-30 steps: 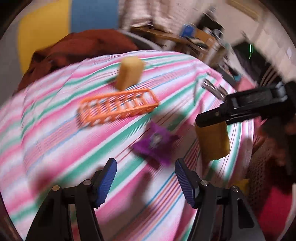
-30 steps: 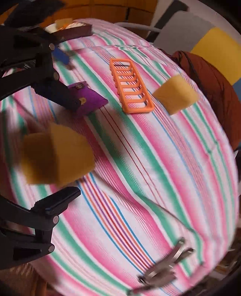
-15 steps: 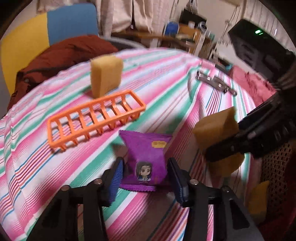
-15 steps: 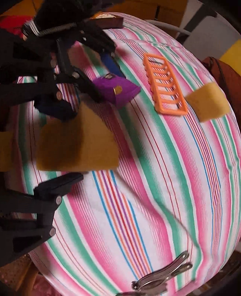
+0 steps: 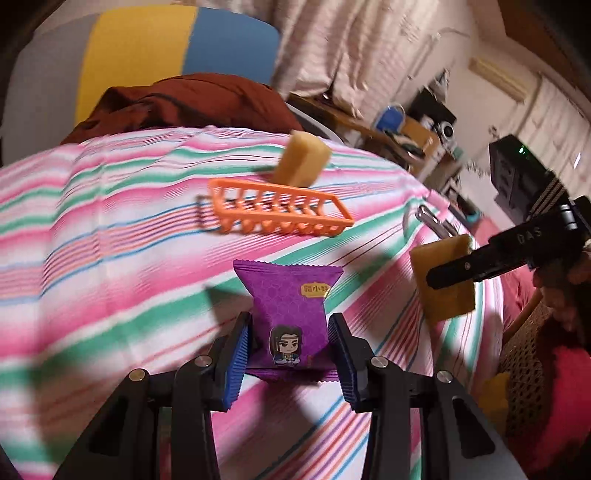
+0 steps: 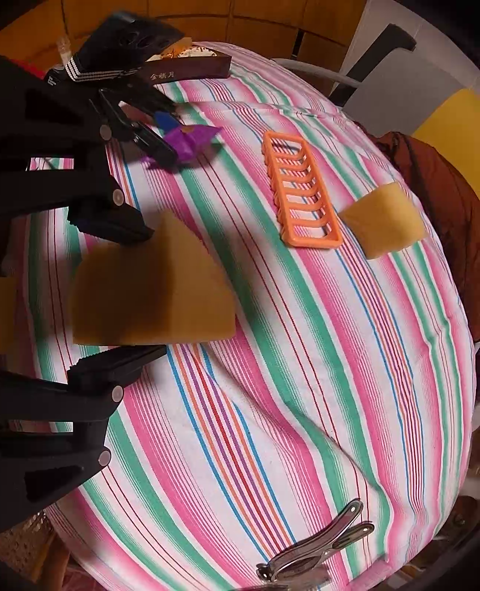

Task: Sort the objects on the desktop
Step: 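Grasp the purple packet with the left tool while the right tool grasps a yellow sponge, then carry the purple packet and yellow sponge over the gold tray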

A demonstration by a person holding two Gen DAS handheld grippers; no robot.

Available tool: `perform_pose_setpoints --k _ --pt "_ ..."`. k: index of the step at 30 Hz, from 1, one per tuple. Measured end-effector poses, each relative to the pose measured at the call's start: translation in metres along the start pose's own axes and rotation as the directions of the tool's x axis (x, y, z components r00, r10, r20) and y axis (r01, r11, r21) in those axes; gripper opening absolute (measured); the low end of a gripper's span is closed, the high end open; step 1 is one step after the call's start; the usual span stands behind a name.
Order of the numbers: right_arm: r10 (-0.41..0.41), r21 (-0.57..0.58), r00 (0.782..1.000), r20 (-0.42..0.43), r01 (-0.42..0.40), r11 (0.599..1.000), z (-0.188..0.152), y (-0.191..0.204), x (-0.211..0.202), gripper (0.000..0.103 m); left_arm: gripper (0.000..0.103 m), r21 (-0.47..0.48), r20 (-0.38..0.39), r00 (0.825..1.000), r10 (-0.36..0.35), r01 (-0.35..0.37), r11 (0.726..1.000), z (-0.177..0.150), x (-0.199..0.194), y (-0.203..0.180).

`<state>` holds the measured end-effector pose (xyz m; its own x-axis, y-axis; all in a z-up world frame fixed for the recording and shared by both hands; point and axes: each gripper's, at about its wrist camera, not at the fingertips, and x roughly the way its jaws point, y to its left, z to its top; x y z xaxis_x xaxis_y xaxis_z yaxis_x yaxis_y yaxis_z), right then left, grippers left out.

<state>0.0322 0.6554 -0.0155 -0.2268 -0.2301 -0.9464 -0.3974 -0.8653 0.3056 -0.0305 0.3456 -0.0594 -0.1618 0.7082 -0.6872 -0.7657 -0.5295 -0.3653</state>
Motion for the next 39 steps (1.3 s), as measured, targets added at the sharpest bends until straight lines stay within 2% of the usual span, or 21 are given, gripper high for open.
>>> perform_pose_setpoints --k 4,6,8,11,15,20,23,30,39 --pt "0.004 0.015 1.000 0.029 -0.005 1.000 -0.002 -0.004 -0.010 0.051 0.042 -0.032 0.038 0.999 0.001 0.000 0.999 -0.018 -0.019 0.006" --pt "-0.004 0.013 0.999 0.048 0.003 1.000 0.001 0.009 -0.008 0.051 0.042 -0.022 0.052 0.999 0.013 -0.012 1.000 -0.028 -0.028 0.008" --pt "-0.023 0.007 0.997 0.078 0.023 1.000 0.006 0.033 0.004 0.051 0.042 -0.020 0.064 0.998 0.019 -0.018 1.000 -0.037 -0.036 0.009" --pt "-0.035 -0.037 0.991 0.125 0.040 0.999 0.002 0.055 -0.002 0.051 0.042 0.016 0.091 0.995 0.043 -0.045 0.999 -0.051 -0.046 0.004" --pt "0.015 -0.122 0.989 0.148 0.003 0.993 -0.008 0.097 -0.004 0.051 0.042 0.035 0.095 0.994 0.060 -0.064 0.997 -0.061 -0.057 0.000" --pt "0.098 -0.220 0.987 0.125 -0.069 0.973 -0.027 0.154 0.011 0.051 0.040 -0.061 0.114 0.993 0.032 -0.026 0.998 -0.072 -0.085 0.015" --pt "0.155 -0.254 0.984 0.084 -0.130 0.959 -0.037 0.184 0.028 0.051 0.038 -0.056 0.138 0.989 0.047 -0.039 0.998 -0.081 -0.108 0.016" --pt "0.238 -0.286 0.970 0.042 -0.217 0.934 -0.053 0.234 0.048 0.051 0.038 -0.096 0.185 0.982 0.027 -0.009 0.995 -0.101 -0.155 0.024" --pt "0.322 -0.361 0.947 0.007 -0.298 0.884 -0.069 0.299 0.045 0.051 0.038 -0.213 0.299 0.950 0.088 -0.024 0.977 -0.106 -0.222 0.058"
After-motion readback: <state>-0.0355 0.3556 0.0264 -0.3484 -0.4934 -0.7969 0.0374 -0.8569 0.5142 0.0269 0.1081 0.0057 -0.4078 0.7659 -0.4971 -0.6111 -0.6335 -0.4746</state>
